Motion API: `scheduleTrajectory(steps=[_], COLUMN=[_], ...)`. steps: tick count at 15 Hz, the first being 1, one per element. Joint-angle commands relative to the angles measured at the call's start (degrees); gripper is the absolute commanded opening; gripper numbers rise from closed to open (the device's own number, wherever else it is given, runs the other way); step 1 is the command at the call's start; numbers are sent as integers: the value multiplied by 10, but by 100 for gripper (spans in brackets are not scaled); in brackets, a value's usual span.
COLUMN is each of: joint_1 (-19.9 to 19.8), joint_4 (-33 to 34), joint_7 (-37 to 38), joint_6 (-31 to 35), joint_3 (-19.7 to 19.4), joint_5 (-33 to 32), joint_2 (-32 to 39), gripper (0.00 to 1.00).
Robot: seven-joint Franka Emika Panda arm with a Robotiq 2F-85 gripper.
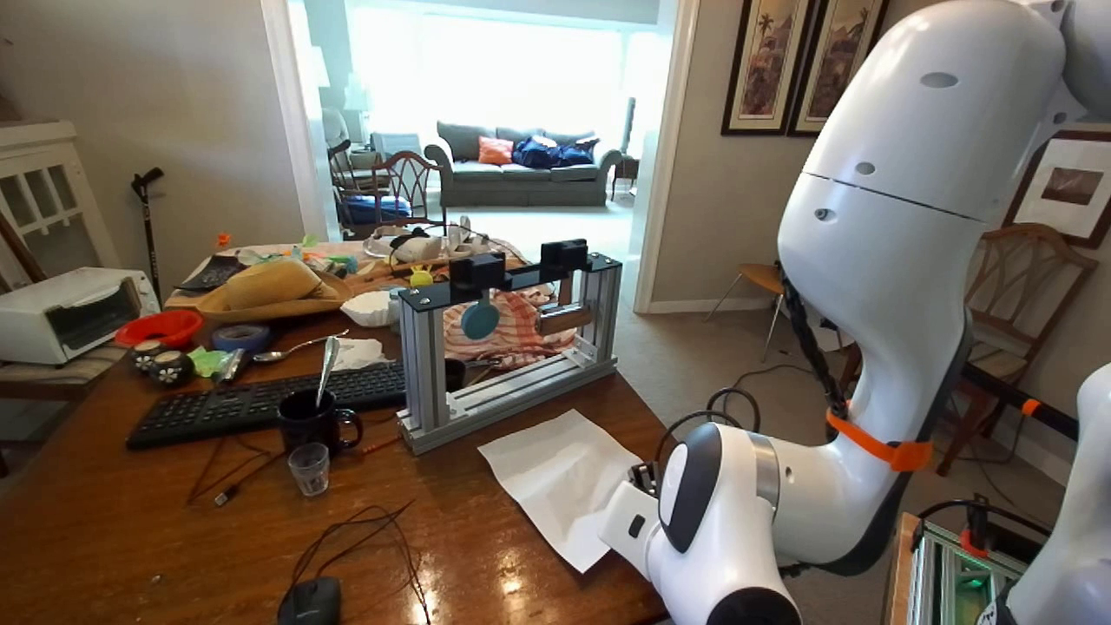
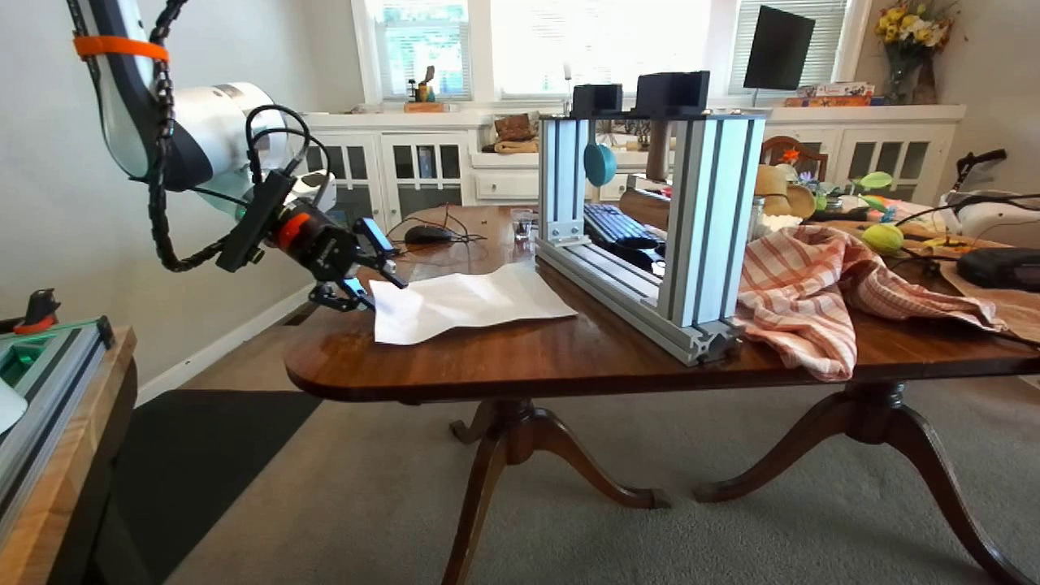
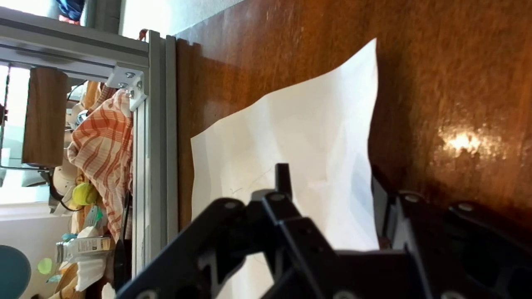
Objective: Put the white paper on the bottom of the grey object.
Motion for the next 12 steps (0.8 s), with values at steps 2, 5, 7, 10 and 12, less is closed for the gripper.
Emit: scheduleTrajectory(steps=[2,5,7,10,12], joint_1=[-4,-5,-6,-6,-4], joint_4=[9,8,9,8,-8], joint_7=[35,47,54,51,25], joint_6=[-9,-8,-8,-8,3], joint_3=[3,3,2,4,17], joint_5=[-25,-28,-30,-21,19], joint_2=[22,27,29,28,-9], gripper=[13,0,0,0,0])
